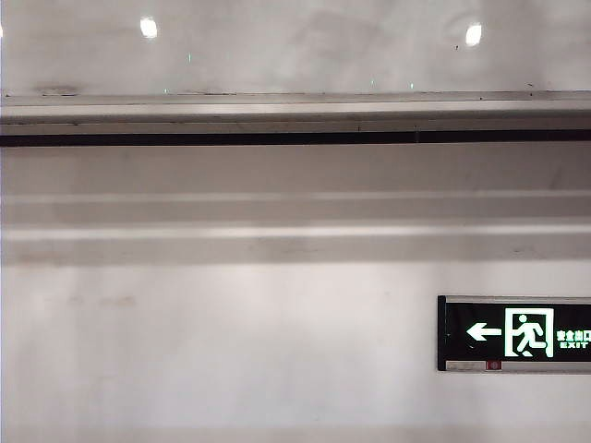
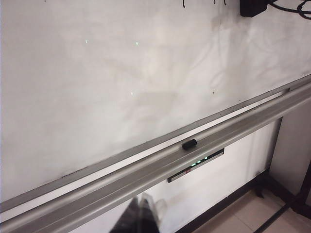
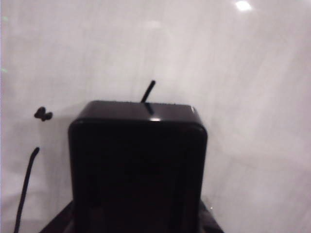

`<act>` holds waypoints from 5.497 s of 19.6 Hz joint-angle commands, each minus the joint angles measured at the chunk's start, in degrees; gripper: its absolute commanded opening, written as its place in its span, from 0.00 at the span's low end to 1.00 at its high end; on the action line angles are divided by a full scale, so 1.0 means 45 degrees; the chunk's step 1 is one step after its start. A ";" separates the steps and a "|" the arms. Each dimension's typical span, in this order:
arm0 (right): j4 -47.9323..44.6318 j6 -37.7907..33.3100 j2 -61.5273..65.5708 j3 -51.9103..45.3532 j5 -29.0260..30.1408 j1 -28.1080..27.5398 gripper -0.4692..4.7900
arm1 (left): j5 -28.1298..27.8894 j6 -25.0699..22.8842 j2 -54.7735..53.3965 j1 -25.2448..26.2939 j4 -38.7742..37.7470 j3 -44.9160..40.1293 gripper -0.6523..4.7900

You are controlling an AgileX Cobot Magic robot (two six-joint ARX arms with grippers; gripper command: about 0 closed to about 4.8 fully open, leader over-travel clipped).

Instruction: Wipe the whiteboard clean using the black magnetic whiteboard eraser attached to the whiteboard.

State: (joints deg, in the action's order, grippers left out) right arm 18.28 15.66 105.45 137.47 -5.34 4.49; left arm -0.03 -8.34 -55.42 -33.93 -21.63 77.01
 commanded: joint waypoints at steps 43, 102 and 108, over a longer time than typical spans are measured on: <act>-0.2657 0.0481 0.1583 0.0083 0.2778 0.2108 0.08 | -0.0845 -0.0291 0.0078 0.0010 0.0253 0.0078 0.11; -0.1370 0.1889 0.3721 0.1268 0.3337 0.4299 0.08 | -0.0811 -0.0287 0.0083 -0.0029 0.0165 0.0078 0.11; -0.3313 0.2341 0.3643 0.2215 -0.0277 0.3891 0.08 | -0.0806 -0.0287 0.0078 -0.0029 0.0160 0.0078 0.11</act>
State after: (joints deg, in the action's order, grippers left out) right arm 7.51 26.41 121.03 146.06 2.24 24.40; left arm -3.68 -9.43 -55.20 -34.02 -21.67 77.03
